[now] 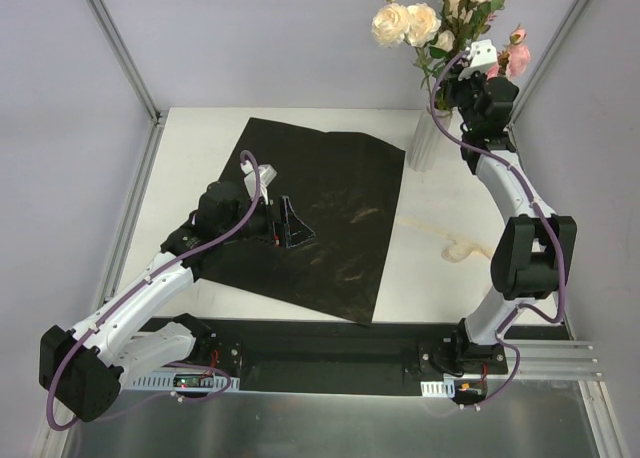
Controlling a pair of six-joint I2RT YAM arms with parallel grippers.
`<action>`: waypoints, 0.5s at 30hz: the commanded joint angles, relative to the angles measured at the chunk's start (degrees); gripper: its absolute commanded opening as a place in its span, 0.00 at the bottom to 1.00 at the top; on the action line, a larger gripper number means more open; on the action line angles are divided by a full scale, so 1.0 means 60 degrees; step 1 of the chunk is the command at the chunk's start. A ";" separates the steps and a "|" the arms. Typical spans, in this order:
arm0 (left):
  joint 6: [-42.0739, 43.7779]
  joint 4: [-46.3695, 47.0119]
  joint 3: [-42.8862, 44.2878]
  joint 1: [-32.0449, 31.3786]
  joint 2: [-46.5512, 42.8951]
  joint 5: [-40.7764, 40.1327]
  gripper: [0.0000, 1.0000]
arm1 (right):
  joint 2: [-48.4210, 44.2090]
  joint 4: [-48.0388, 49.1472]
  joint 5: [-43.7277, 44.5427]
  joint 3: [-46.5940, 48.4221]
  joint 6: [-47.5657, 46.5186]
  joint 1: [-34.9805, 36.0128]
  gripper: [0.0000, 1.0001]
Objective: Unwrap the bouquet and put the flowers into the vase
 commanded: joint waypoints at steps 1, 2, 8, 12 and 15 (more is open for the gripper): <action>-0.0227 0.0441 0.0230 0.0026 -0.0257 0.0242 0.84 | -0.0324 0.0484 0.0044 -0.0315 0.0212 -0.0050 0.23; -0.0242 0.0441 0.0187 0.0026 -0.0344 0.0227 0.84 | -0.0456 0.0441 0.0087 -0.0404 0.0256 -0.0036 0.28; -0.0403 0.0441 0.0055 0.0026 -0.0594 0.0286 0.84 | -0.1583 -0.1431 0.1622 -0.0566 0.0359 0.0548 0.59; -0.0549 0.0441 -0.0019 0.0041 -0.0725 0.0359 0.84 | -0.2345 -0.3653 0.2824 -0.0333 0.0564 0.0872 0.86; -0.0593 0.0441 -0.0136 0.0026 -0.0916 0.0432 0.84 | -0.3004 -0.5396 0.3396 -0.0229 0.1134 0.1033 0.91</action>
